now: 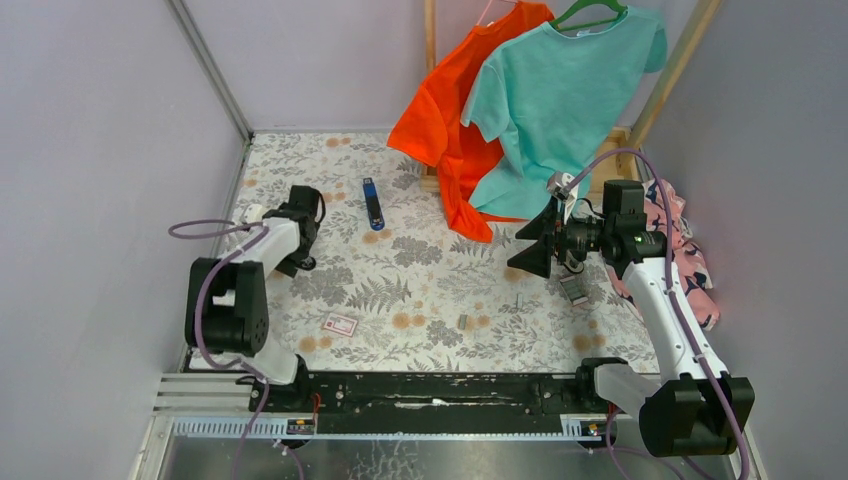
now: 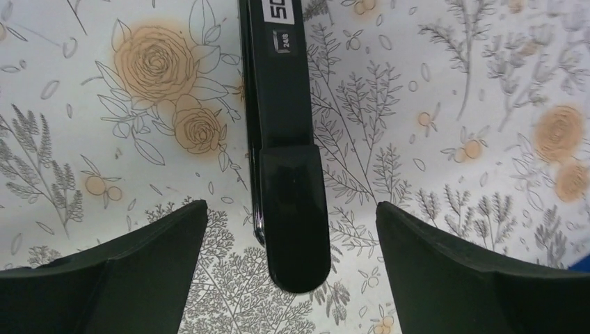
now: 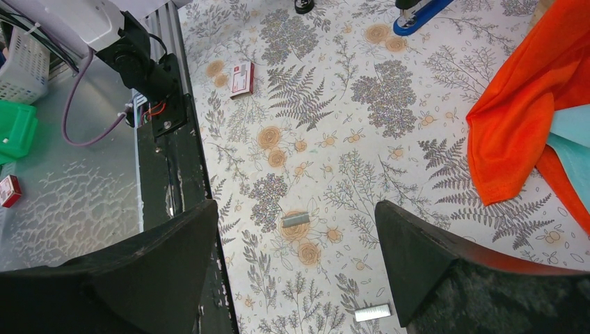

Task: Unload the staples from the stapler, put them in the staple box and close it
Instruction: Unload the staple at the center of the board.

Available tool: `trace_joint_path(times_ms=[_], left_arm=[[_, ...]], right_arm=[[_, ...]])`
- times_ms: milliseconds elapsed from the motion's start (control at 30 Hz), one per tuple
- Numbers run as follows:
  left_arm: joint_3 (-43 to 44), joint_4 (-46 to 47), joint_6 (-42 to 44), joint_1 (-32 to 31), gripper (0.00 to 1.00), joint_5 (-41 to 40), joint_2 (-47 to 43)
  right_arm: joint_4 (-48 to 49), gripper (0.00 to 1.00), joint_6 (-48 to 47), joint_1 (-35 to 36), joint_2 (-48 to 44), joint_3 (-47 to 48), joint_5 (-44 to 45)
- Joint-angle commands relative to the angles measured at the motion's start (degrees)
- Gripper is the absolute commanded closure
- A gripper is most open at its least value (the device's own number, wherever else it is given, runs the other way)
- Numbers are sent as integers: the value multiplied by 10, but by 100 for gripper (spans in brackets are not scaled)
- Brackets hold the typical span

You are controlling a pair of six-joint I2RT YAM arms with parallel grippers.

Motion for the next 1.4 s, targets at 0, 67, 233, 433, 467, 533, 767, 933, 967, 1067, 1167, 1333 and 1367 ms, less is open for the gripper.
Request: trace_joint_path(times_ms=[0, 67, 233, 433, 467, 533, 767, 933, 967, 1067, 1167, 1333, 1367], left_arm=[[50, -39, -21, 31, 7, 28, 56], [75, -57, -17, 41, 21, 43, 84], [93, -73, -13, 43, 38, 56, 98], [74, -74, -11, 43, 32, 50, 50], [72, -73, -11, 43, 31, 51, 44], [70, -74, -11, 42, 30, 53, 37], [75, -73, -7, 44, 30, 64, 51], [75, -69, -7, 44, 30, 66, 61], [75, -69, -6, 43, 30, 67, 64], [78, -69, -5, 43, 35, 67, 68], [82, -69, -4, 43, 43, 73, 70], [77, -71, -6, 43, 74, 78, 49], [74, -67, -1, 43, 75, 85, 40]], right_arm=[[-1, 9, -3, -5, -10, 22, -22], [0, 9, -4, -5, -10, 22, -21], [1, 9, -3, -5, -6, 21, -17], [1, 9, -4, -5, -2, 21, -19], [1, 9, -3, -5, -2, 20, -19], [1, 9, -3, -5, -3, 21, -18], [1, 9, -4, -5, -5, 20, -19], [1, 9, -3, -5, -5, 21, -19], [1, 9, -3, -5, -5, 21, -19], [1, 9, -4, -5, -5, 20, -19], [1, 9, -3, -6, -5, 21, -19], [1, 9, -4, -5, -6, 21, -18], [1, 9, -4, -6, -6, 21, -18]])
